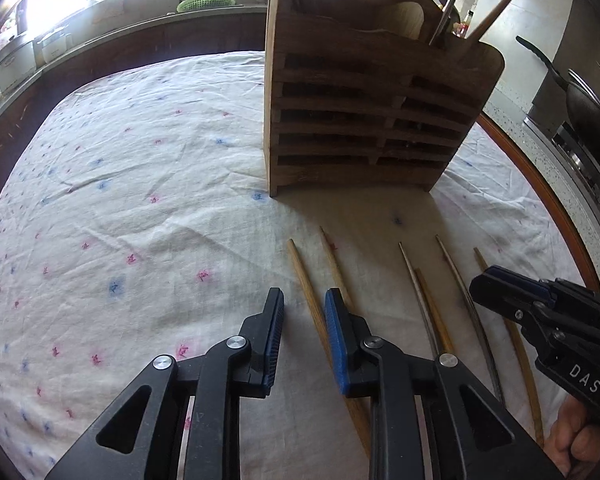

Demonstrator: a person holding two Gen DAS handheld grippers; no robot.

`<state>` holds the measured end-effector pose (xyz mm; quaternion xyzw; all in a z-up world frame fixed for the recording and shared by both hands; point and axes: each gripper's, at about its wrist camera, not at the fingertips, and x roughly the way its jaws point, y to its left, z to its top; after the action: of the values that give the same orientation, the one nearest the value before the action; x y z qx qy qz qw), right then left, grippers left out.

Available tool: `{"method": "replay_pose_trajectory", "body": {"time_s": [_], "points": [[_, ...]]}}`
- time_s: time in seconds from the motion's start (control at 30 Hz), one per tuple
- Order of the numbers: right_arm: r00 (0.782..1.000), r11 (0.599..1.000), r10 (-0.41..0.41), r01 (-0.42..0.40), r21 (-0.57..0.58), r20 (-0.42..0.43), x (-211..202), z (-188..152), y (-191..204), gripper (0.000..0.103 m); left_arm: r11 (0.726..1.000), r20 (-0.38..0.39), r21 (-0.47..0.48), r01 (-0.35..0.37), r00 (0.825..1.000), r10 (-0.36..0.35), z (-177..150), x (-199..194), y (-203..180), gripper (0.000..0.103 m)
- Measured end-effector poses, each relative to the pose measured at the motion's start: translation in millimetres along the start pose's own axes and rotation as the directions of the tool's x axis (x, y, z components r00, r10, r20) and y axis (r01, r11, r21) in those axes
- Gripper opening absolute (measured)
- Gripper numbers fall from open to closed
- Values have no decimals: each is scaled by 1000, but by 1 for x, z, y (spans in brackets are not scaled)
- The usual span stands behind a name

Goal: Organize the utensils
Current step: 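Grasp a wooden chopstick with the left tool while the right tool grasps a metal one, then lift both chopsticks and lower them into the holder with both tools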

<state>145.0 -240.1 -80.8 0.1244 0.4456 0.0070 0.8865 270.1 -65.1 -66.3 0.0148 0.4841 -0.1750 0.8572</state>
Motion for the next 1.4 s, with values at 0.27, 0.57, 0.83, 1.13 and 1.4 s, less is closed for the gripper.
{"method": "replay_pose_trajectory", "body": {"time_s": [0.27,0.57,0.83,1.13,1.4], "points": [[1000,999,-21,20,-30,-21,13,9,5,21,999,-22,-36,33,999,-34,6,0,11,21],[991,986,-127,122,-117,-32,33,17,17,14,999,1,0,-36,999,36,12,10,-4,8],[995,992,-97,95,-82,-20,24,15,16,4,997,30,-58,41,999,-39,5,-9,5,4],[990,999,26,-19,-51,136,-62,16,24,4,987,191,-39,157,971,-147,-9,-109,18,4],[944,997,62,-41,-70,324,-148,18,33,4,972,326,-3,234,919,-220,-38,-200,37,4]]}}
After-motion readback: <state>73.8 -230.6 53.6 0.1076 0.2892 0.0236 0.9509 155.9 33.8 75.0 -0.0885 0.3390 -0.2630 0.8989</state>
